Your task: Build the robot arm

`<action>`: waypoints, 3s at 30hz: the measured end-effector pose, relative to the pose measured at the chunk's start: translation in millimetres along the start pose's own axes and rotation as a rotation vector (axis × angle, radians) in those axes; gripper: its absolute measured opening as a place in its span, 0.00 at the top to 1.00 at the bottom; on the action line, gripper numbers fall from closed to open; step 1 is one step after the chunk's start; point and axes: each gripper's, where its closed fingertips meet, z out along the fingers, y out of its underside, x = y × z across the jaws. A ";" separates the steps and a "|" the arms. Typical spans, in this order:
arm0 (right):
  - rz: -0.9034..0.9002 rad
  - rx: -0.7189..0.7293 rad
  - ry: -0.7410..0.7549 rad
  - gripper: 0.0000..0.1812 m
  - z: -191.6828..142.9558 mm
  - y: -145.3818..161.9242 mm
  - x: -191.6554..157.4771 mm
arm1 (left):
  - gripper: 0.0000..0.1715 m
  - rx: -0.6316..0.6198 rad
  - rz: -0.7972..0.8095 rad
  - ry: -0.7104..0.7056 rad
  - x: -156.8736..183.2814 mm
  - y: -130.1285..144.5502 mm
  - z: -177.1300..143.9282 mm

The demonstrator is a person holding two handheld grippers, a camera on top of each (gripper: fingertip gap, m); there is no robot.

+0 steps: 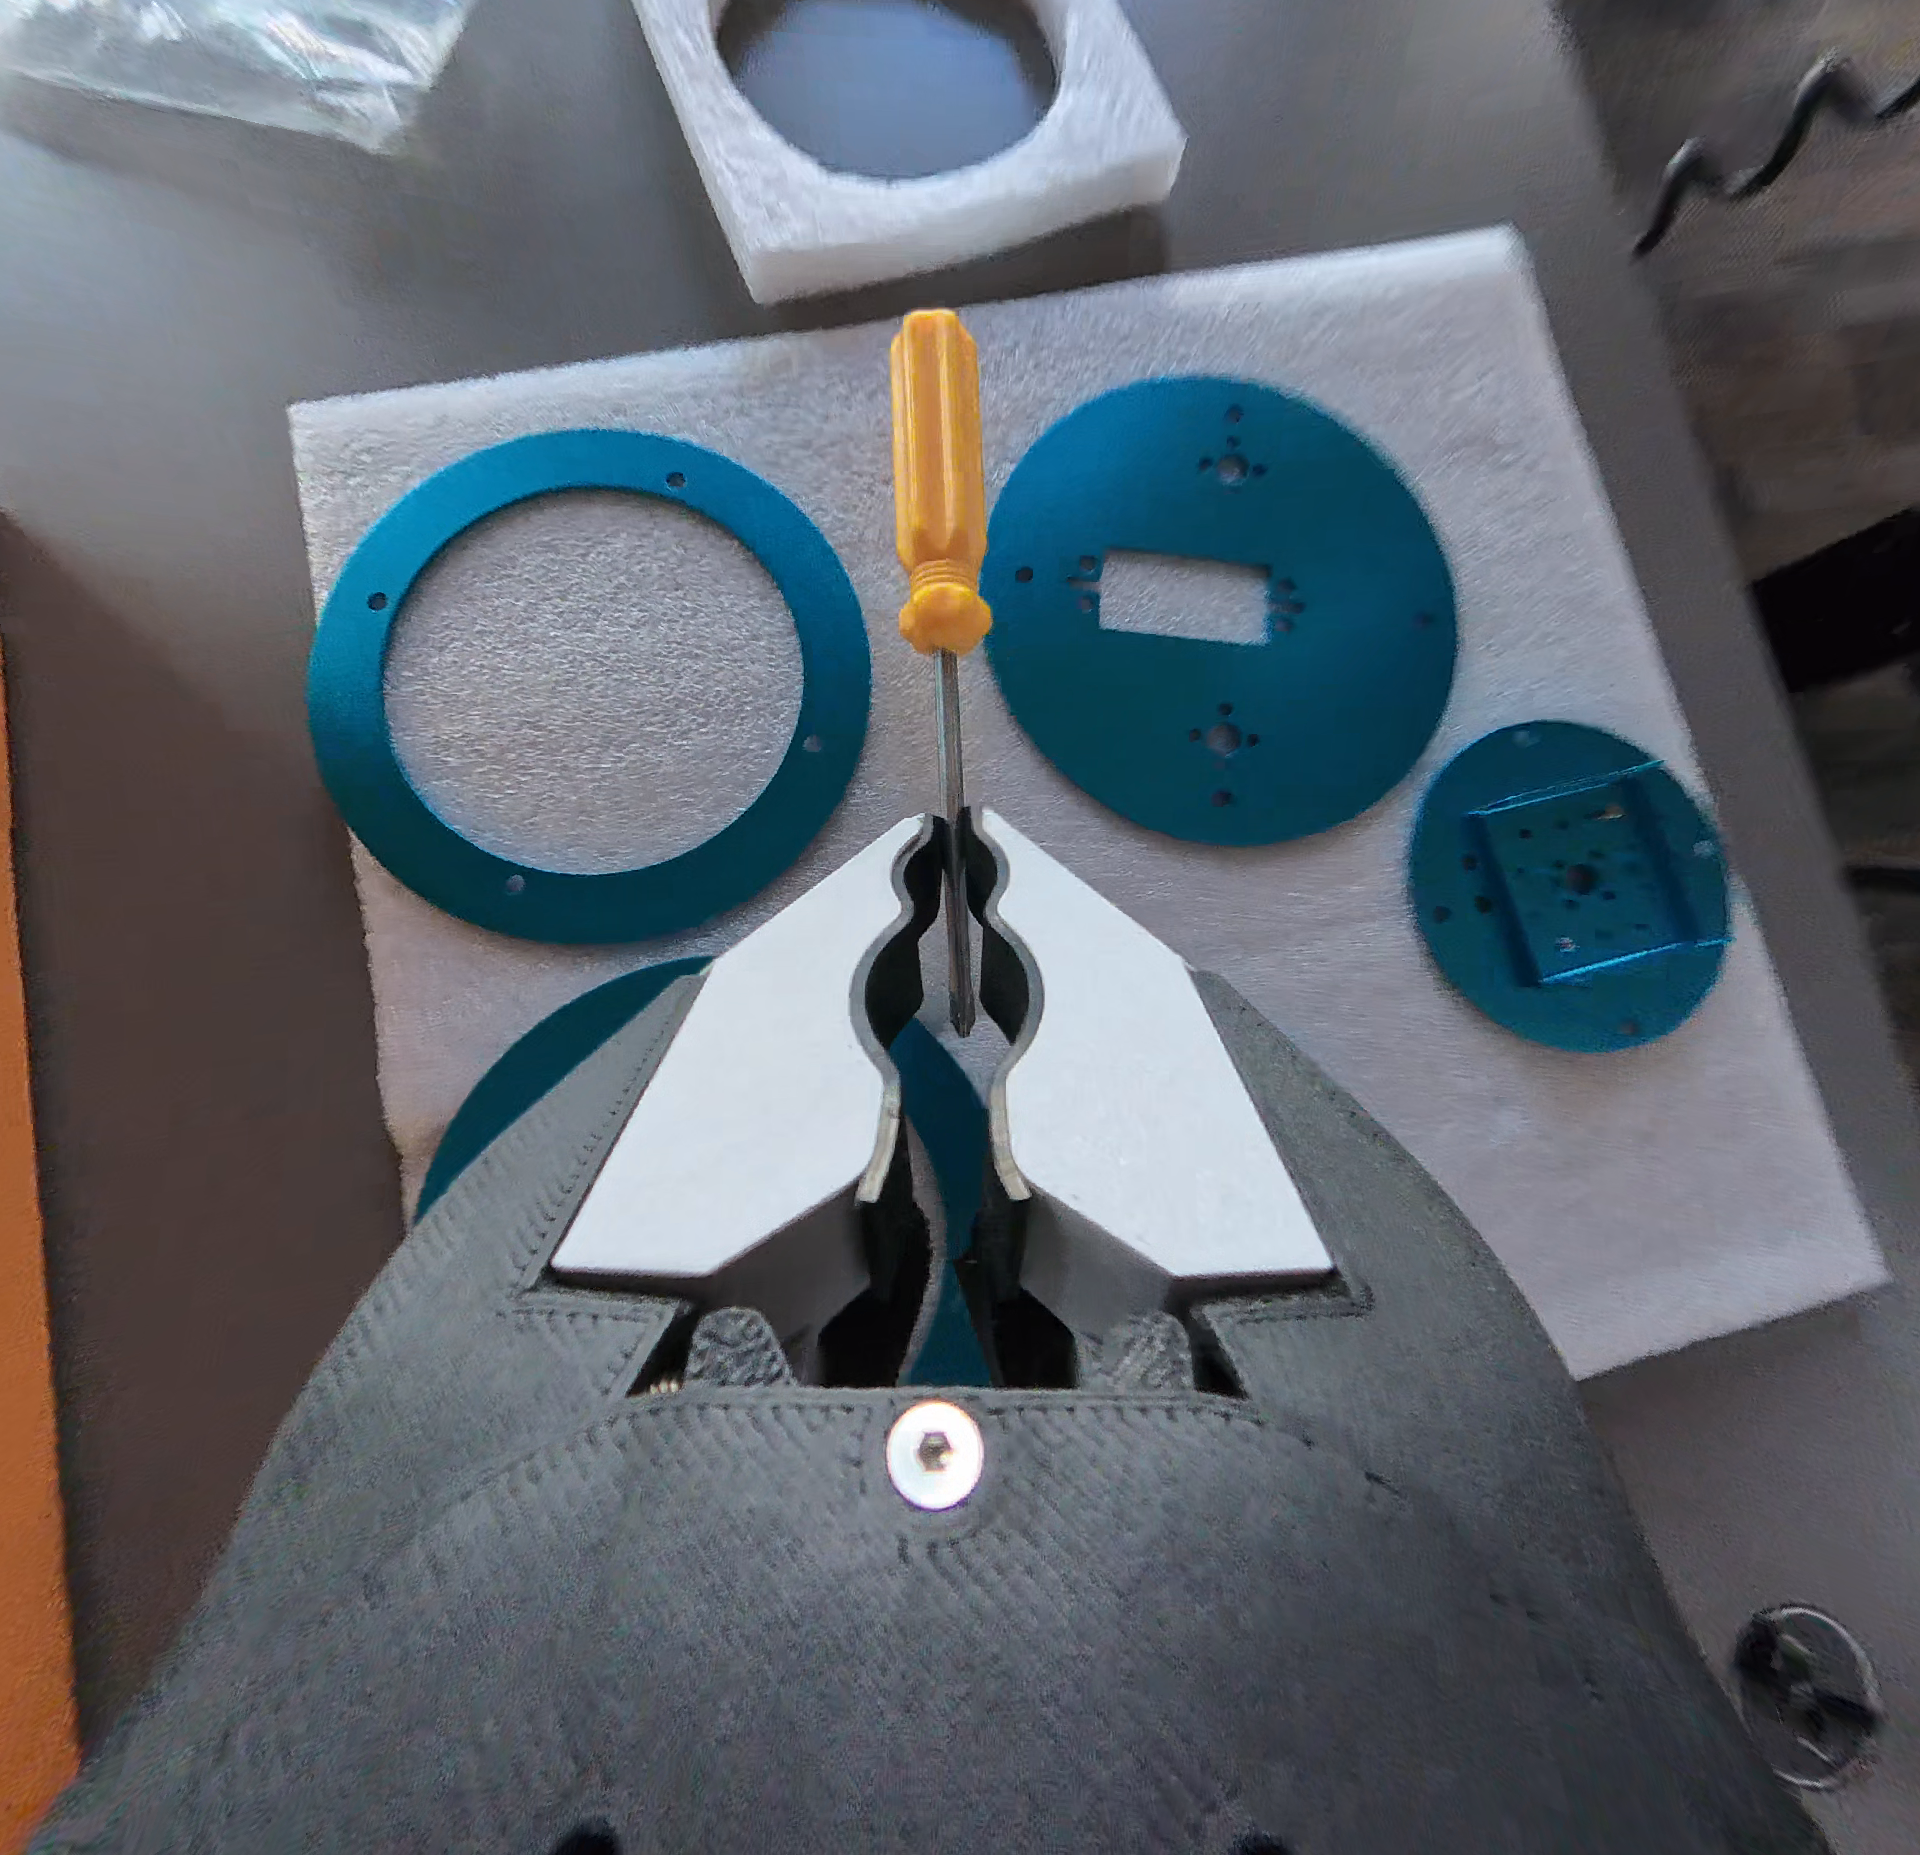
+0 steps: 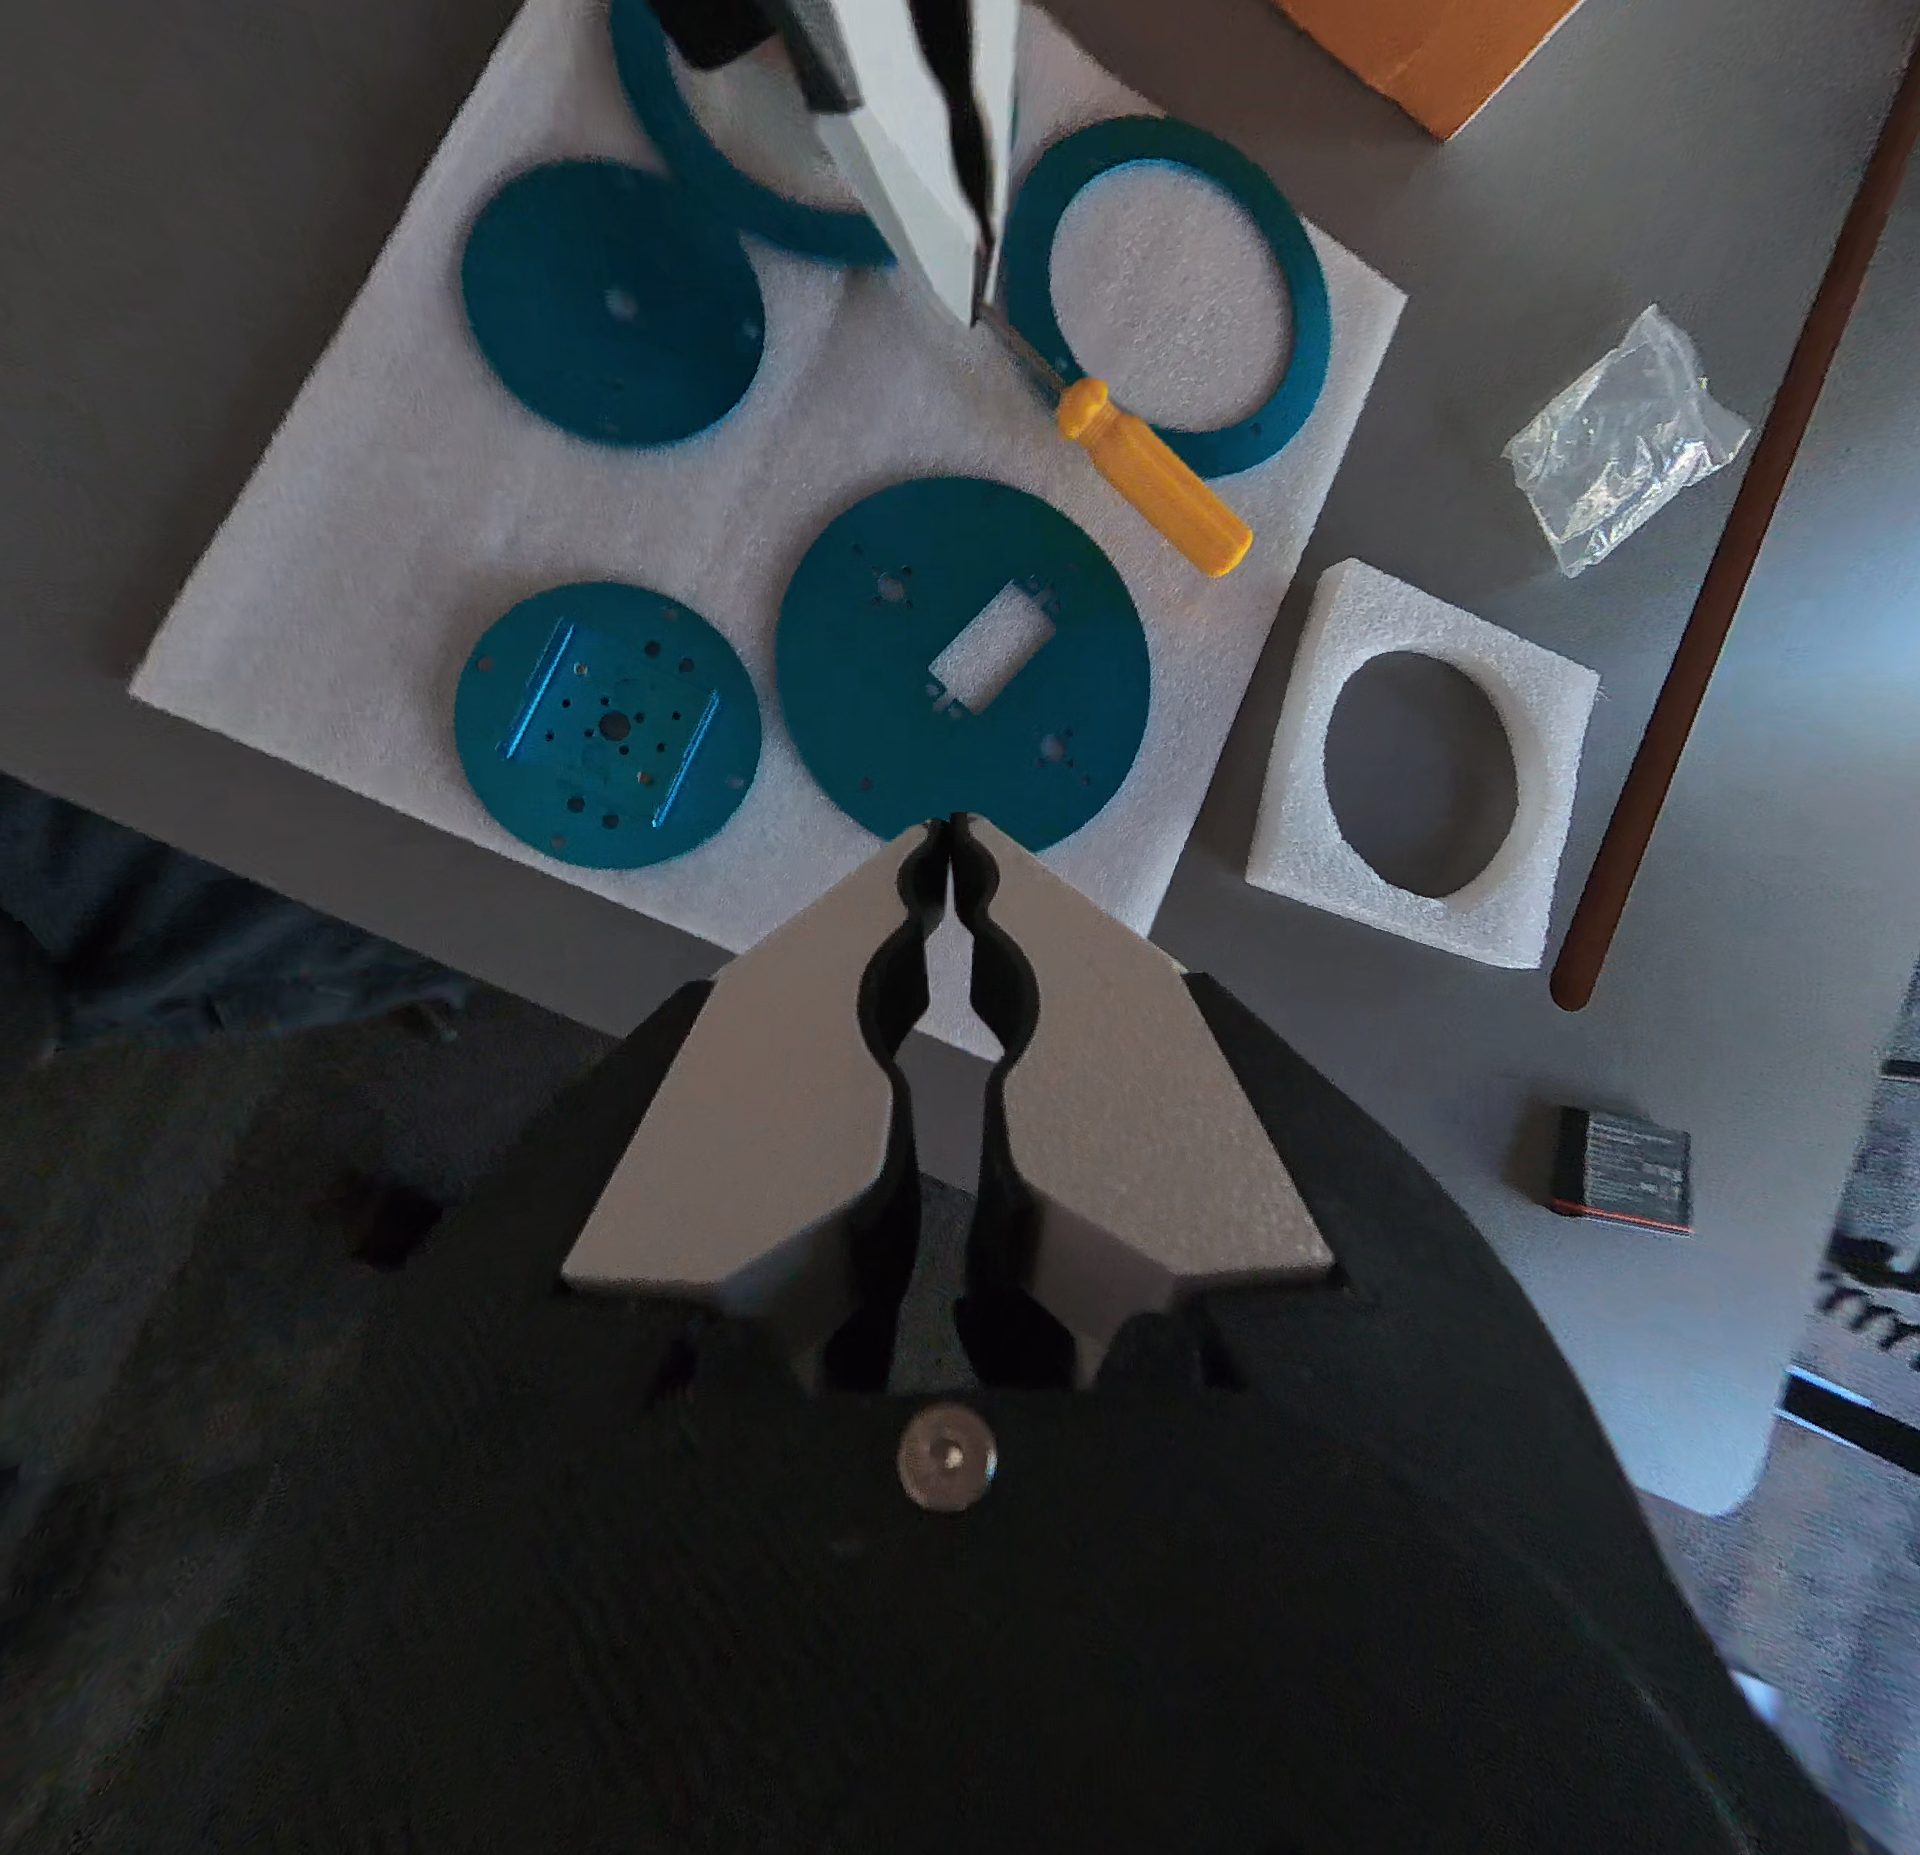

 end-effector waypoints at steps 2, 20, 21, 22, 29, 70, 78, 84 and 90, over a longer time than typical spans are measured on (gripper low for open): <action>0.108 0.099 -0.003 1.00 -4.5 -11.6 6.3 | 0.99 0.118 -0.052 0.065 8.9 -7.8 -16.7; 0.671 0.878 -0.465 0.91 -79.4 -104.2 -3.7 | 0.98 0.649 0.056 0.642 145.9 -57.5 -96.7; 0.651 0.859 -0.451 0.91 -82.7 -106.0 -3.6 | 0.98 0.649 0.070 0.668 148.4 -60.4 -95.8; 0.625 0.852 -0.429 0.91 -86.4 -108.6 -3.6 | 0.94 0.654 0.078 0.692 148.6 -64.9 -96.0; 0.414 0.595 -0.150 0.91 -71.6 -80.4 -20.8 | 0.67 0.569 0.266 0.747 148.8 -93.7 -83.3; 0.325 0.482 -0.204 0.91 -22.3 -58.9 -40.8 | 0.91 0.506 0.601 0.876 176.0 -60.0 -30.2; 0.329 0.475 -0.208 0.91 -19.3 -57.2 -40.9 | 0.91 0.488 0.603 0.884 175.0 -57.0 -28.4; 0.327 0.470 -0.208 0.91 -18.7 -56.3 -41.1 | 0.91 0.485 0.602 0.886 175.0 -56.5 -27.7; 0.327 0.470 -0.209 0.91 -18.1 -56.1 -41.1 | 0.91 0.483 0.605 0.884 174.5 -56.0 -27.5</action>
